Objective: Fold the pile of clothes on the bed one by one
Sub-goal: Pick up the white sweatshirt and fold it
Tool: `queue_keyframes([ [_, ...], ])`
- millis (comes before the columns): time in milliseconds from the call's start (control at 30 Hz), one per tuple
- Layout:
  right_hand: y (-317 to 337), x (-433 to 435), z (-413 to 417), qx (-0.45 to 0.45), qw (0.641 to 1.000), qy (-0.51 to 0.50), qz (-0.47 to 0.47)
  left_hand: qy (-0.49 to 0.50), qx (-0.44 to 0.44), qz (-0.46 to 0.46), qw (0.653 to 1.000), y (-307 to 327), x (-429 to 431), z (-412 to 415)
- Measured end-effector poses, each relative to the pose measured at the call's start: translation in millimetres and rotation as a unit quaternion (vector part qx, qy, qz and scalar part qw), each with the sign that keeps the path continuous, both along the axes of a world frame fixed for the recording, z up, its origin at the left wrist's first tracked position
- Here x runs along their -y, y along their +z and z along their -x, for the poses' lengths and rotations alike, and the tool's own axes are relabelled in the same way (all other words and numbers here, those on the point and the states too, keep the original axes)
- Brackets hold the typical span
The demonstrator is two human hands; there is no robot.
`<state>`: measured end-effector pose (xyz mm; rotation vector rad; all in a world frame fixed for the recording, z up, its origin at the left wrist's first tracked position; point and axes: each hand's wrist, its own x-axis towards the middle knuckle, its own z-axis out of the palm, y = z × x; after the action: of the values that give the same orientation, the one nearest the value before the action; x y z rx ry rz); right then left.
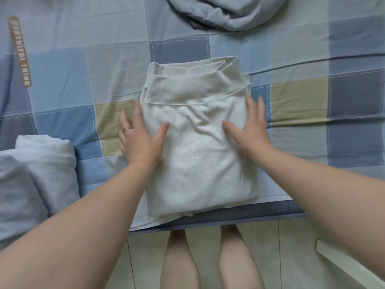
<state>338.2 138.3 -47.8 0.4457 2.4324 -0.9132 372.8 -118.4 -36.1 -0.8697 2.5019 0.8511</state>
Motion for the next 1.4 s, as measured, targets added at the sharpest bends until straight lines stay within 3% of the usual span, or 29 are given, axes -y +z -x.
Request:
queue_keyframes([
  [67, 1.6, -3.7, -2.8, 0.047, 0.994, -0.096, 0.022, 0.122, -0.005, -0.099, 0.988, 4.0, 0.6, -2.8],
  [167, 1.2, -9.4, -3.5, 0.118, 0.977, -0.159, 0.08, 0.221, 0.034, -0.165, 0.961, 0.2, 1.3, -0.3],
  [400, 29.2, -26.7, 0.5, 0.236, 0.914, -0.229, 0.24, 0.276, 0.083, -0.286, 0.914, 30.9, 8.3, 1.8],
  [667, 181.7, -26.1, 56.9, 0.14, 0.927, -0.192, 0.292, 0.259, 0.001, -0.341, 0.904, 170.3, 27.5, 48.2],
  [900, 241.0, -9.1, 100.2, 0.027, 0.93, -0.19, 0.314, 0.235, -0.144, -0.375, 0.885, 226.3, 30.5, 93.4],
  [1033, 194.1, -8.0, 71.5, 0.059, 0.945, -0.211, 0.243, 0.217, -0.114, -0.343, 0.907, 181.5, 26.7, 64.8],
  [1133, 125.4, -16.0, 25.0, 0.112, 0.959, -0.198, 0.171, 0.209, -0.015, -0.266, 0.941, 122.3, 19.0, 20.3],
  [1233, 75.8, -21.2, -19.9, 0.179, 0.958, -0.189, 0.118, 0.222, 0.065, -0.22, 0.948, 65.8, 12.3, -25.6],
  [1400, 56.4, -18.5, -43.0, 0.172, 0.959, -0.198, 0.109, 0.171, 0.071, -0.119, 0.975, 41.0, 1.8, -45.5],
])
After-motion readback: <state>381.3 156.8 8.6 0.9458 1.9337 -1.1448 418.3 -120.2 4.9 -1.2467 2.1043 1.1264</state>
